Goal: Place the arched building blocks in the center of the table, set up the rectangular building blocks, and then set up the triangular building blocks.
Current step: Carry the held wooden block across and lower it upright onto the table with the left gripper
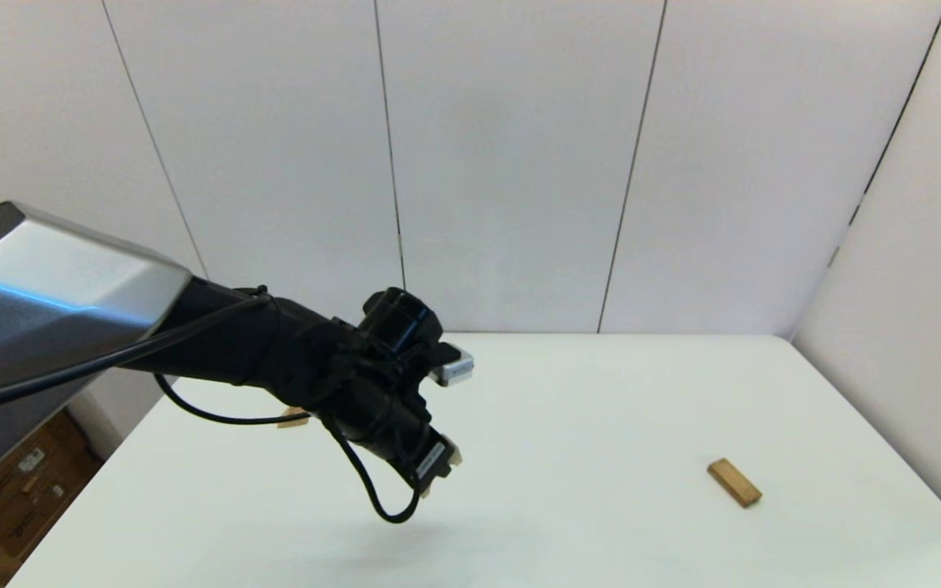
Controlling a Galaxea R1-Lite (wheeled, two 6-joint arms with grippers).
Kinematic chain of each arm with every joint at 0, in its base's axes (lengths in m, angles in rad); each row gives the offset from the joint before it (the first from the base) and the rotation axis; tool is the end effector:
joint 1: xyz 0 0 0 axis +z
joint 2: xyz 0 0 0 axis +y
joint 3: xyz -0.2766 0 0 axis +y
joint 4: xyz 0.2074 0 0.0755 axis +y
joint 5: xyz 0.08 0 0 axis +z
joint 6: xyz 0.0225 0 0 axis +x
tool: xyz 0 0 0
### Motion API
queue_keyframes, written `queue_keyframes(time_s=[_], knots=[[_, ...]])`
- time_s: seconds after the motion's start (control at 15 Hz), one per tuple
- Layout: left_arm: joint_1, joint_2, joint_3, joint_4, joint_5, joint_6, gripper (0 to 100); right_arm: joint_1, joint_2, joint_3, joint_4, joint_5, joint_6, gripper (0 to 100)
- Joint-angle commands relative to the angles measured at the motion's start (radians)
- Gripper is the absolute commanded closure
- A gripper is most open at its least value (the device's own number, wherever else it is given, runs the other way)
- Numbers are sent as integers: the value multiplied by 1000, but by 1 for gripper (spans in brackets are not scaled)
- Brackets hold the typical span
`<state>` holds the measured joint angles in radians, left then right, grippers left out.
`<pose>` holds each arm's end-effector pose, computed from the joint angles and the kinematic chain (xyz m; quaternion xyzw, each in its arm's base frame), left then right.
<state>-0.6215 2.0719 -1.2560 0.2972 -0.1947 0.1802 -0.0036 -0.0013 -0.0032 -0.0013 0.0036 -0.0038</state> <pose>0.3024 -0.2219 0.0517 0.1815 0.4839 -0.3821 0.7661 0.0330 0.0000 0.0767 -0.0019 -0.0029 0.0000 1.0000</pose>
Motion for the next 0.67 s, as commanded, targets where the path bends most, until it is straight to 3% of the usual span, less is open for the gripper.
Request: queue_keyframes(time_s=[0.07, 0.2, 0.67], knots=[[-41, 63, -23, 60, -45, 309, 100, 1, 1, 0, 0, -1, -1, 0], [-58, 109, -54, 60, -51, 421, 100, 1, 1, 0, 0, -1, -1, 0], [-153, 218, -94, 51, -57, 519, 100, 1, 0, 0, 0, -1, -1, 0]])
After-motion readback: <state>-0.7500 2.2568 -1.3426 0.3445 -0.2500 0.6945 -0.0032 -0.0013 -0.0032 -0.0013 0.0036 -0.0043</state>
